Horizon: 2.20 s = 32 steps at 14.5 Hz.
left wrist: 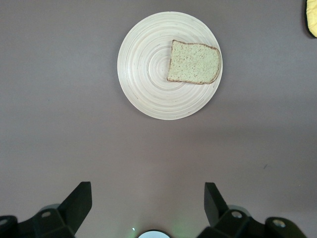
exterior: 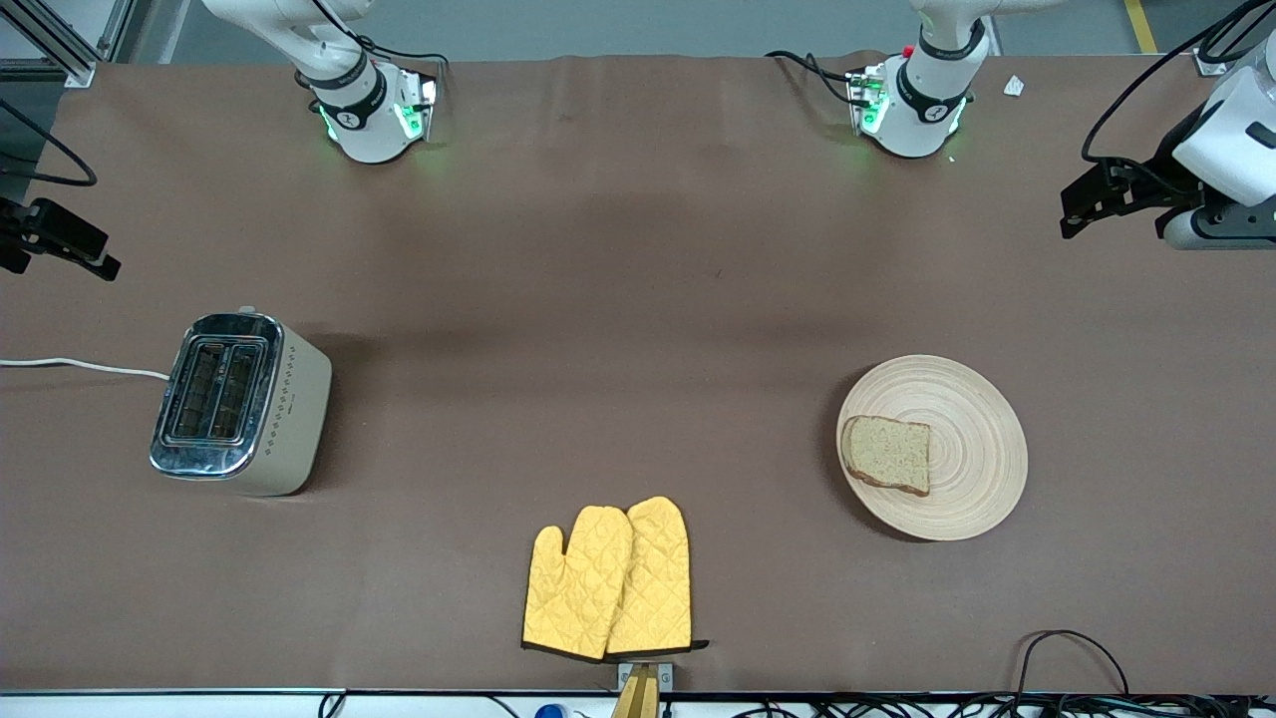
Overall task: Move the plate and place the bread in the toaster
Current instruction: 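Lower the left gripper toward the rim of the wooden plate, then grip the wooden plate rim with the left gripper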
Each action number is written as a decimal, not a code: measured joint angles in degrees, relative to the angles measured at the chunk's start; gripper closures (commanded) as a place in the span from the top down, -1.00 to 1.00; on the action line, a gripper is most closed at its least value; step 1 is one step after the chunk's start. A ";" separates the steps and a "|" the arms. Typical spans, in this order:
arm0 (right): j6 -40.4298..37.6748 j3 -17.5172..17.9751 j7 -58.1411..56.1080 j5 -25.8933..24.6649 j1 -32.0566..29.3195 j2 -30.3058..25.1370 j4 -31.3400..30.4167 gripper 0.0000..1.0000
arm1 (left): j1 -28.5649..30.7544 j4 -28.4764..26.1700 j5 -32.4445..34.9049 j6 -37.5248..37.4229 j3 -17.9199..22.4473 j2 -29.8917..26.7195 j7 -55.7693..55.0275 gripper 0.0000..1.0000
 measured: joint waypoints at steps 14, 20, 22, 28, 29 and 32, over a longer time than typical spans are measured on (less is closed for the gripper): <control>0.00 0.02 0.00 0.00 0.01 0.00 -0.01 1.00 | 8.76 0.07 -6.48 9.49 0.95 13.47 2.84 1.00; -0.01 0.02 0.00 0.00 0.01 0.01 -0.04 1.00 | 17.25 -0.03 -18.89 19.47 1.16 27.35 16.89 1.00; -0.01 0.02 0.00 0.00 0.01 0.01 -0.04 1.00 | 18.73 0.08 -23.71 22.03 1.15 32.30 20.49 1.00; -0.01 0.02 0.00 0.00 0.01 0.01 -0.05 1.00 | 21.85 1.85 -32.38 24.40 1.15 42.66 28.29 1.00; -0.01 0.02 0.00 0.00 0.01 0.01 -0.05 1.00 | 22.22 2.84 -32.64 24.41 1.14 43.99 29.00 0.96; -0.01 0.02 0.00 0.00 0.01 0.01 -0.05 1.00 | 22.50 5.23 -34.04 24.51 1.13 47.28 31.49 0.58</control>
